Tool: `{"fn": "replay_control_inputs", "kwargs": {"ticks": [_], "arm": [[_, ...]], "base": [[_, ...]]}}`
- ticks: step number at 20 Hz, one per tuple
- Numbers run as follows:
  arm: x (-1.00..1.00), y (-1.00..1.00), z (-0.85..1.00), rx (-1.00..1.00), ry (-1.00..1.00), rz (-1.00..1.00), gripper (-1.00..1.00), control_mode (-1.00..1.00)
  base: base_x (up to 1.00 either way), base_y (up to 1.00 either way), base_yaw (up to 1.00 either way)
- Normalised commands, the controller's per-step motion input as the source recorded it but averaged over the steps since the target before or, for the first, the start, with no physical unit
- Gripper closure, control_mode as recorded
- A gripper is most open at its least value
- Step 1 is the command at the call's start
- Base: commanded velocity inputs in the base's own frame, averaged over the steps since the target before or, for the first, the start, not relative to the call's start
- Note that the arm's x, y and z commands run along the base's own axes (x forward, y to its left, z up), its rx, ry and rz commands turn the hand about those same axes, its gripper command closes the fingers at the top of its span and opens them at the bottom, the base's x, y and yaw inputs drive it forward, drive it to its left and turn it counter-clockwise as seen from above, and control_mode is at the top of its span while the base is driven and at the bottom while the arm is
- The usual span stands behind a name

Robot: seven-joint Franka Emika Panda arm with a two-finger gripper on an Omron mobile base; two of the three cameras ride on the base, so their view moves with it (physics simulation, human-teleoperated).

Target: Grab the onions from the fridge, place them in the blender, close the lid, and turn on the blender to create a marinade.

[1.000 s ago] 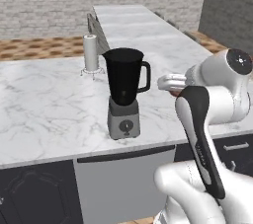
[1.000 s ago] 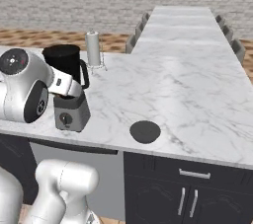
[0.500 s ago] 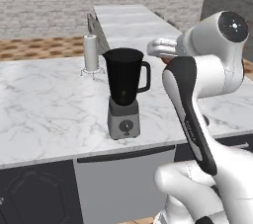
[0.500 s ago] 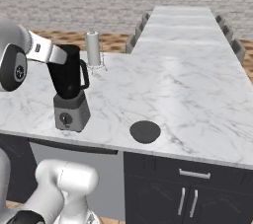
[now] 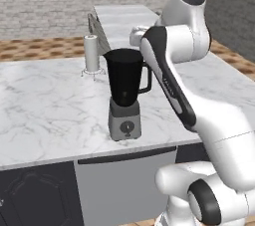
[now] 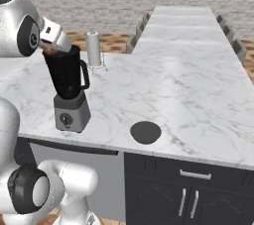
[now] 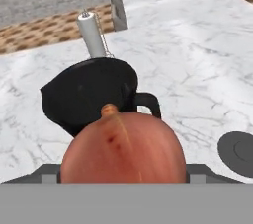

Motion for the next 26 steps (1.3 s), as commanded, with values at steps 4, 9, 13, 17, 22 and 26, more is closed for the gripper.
{"fn": "replay_control_inputs", "kwargs": {"ticks": [4,9,13,17,22,26], "arm": [[1.00,0.31,-0.39,0.00,0.29,0.00,1.00,-1.00],[0.83,0.32,-0.26,0.00,0.16,0.00,1.00,-1.00],[0.35,0.14,-0.52,0.00,0.03,0.00,1.00,-1.00],[0.00,0.00,-0.81,0.00,0.00,0.00,1.00,-1.00],[0.06,0.00,-0.76,0.00,0.00,0.00,1.00,-1.00],[-0.15,0.00,-0.65,0.00,0.00,0.02,1.00,-1.00]], "base": [[0.00,0.00,0.00],[0.00,0.00,0.00],[0.00,0.00,0.00],[0.00,0.00,0.00],[0.00,0.00,0.00],[0.00,0.00,0.00]]}}
